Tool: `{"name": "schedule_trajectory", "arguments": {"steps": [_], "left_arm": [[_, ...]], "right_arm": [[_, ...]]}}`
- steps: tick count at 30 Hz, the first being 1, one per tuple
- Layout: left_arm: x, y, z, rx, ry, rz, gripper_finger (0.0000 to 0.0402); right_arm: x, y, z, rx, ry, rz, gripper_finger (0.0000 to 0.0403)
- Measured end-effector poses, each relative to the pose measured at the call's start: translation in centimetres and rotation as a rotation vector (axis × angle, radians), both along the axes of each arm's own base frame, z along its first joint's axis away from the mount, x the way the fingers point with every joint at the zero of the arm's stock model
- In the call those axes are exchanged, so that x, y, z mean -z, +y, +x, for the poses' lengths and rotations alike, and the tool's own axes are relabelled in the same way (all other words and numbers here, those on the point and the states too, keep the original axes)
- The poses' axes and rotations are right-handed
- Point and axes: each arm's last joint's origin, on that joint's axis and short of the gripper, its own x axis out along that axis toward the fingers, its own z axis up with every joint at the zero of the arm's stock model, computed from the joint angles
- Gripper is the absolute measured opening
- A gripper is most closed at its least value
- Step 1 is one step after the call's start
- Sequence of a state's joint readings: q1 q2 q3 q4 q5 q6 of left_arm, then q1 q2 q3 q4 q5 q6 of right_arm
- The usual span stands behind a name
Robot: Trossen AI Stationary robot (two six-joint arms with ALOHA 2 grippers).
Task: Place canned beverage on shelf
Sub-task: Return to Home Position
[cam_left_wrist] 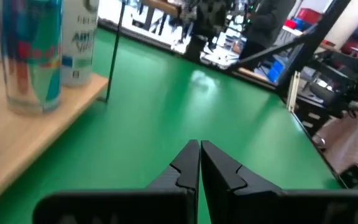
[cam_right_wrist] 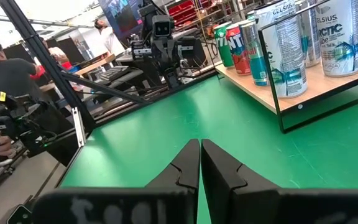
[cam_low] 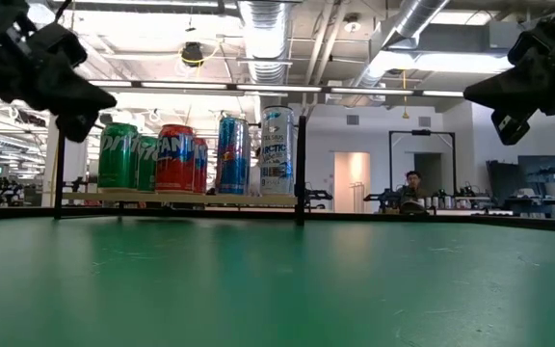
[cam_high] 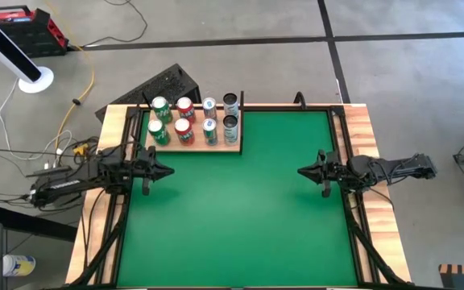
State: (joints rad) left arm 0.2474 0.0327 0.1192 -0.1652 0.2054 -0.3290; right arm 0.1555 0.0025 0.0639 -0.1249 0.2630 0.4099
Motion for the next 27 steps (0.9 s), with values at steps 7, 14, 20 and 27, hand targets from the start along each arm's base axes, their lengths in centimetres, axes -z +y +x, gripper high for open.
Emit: {"name": "schedule_trajectory", "arguments": {"steps": [7, 14, 20, 27], "left_arm": [[0.3, 0.1, -0.1, -0.048, 0.009, -0.04, 0.0], [0.8, 0.4, -0.1, -0.146, 0.045, -0.13, 0.0], [1.8, 0.4, -0.3, -0.189, 0.145, -0.165, 0.0], [2.0, 0.4, -0.5, -0.191, 0.179, -0.161, 0.0]], "right_arm": [[0.0, 0.0, 0.0, 0.001, 0.003, 0.0, 0.0043], [0.0, 0.0, 0.0, 0.0, 0.003, 0.0, 0.0043], [0.1, 0.0, 0.0, 0.0, 0.004, 0.0, 0.0043], [0.0, 0.0, 0.0, 0.0, 0.003, 0.0, 0.0043]]}}
